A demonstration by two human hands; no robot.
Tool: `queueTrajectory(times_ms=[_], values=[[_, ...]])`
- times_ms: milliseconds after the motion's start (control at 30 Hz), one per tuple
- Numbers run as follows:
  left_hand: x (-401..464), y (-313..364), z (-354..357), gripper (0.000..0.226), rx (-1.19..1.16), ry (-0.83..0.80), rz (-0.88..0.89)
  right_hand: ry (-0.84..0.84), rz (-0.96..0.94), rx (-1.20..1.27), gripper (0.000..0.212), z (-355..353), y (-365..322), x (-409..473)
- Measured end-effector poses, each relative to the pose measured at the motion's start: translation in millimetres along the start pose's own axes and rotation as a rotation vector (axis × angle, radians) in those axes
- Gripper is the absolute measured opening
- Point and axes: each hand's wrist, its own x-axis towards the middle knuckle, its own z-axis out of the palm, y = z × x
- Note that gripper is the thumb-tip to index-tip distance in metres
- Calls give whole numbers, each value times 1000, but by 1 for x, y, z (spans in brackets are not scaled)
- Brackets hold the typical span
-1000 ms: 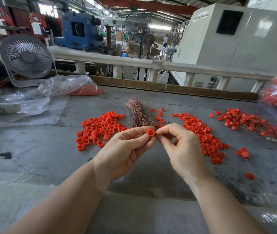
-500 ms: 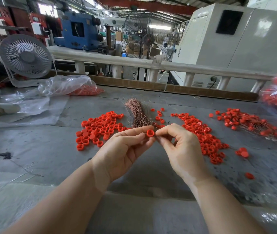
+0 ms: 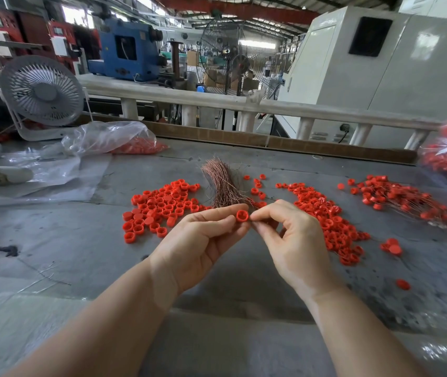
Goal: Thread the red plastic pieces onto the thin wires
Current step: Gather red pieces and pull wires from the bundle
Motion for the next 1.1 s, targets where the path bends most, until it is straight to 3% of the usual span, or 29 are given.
queueTrajectory(times_ms=[1100], values=[[-3, -4, 1, 21, 175, -49, 88, -12, 77, 110, 10, 0, 0, 0]])
